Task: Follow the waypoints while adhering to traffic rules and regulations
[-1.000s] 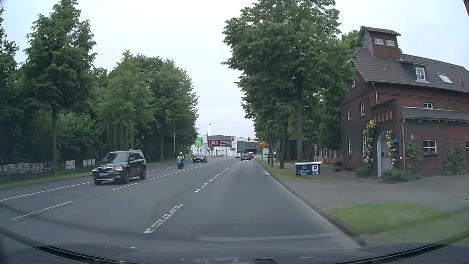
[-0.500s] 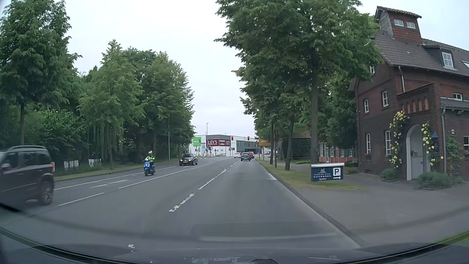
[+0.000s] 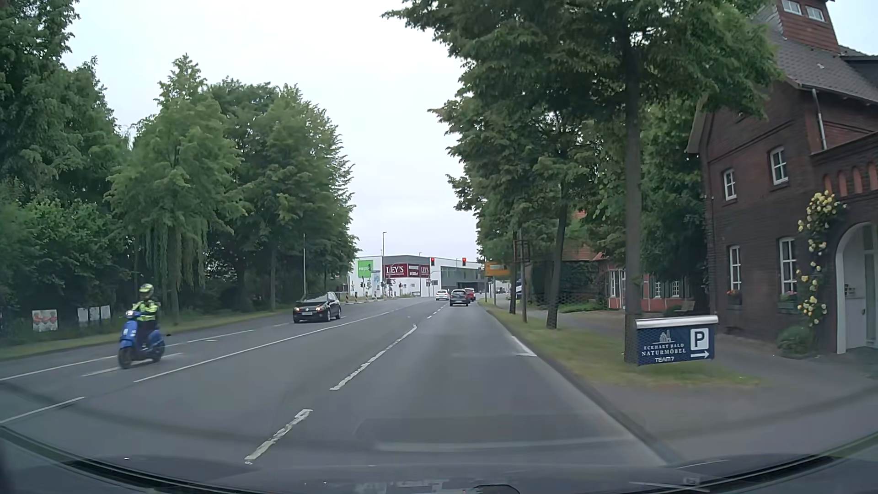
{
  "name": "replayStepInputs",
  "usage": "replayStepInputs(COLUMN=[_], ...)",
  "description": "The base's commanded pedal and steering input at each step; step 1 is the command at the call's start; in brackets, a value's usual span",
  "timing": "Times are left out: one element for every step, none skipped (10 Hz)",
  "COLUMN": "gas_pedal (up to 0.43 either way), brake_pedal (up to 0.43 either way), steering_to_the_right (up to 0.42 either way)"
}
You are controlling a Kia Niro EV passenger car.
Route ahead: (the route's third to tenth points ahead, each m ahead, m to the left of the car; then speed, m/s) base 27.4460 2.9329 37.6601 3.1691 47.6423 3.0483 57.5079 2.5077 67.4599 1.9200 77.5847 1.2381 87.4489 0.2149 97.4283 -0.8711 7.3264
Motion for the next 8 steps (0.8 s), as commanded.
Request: replayStepInputs(gas_pedal=[0.11, 0.11, 0.11, 0.11, 0.11, 0.11, 0.11, 0.11], brake_pedal=[0.0, 0.0, 0.0, 0.0, 0.0, 0.0, 0.0, 0.0], steering_to_the_right=[0.0, -0.003, -0.003, -0.003, -0.003, -0.003, -0.003, 0.001])
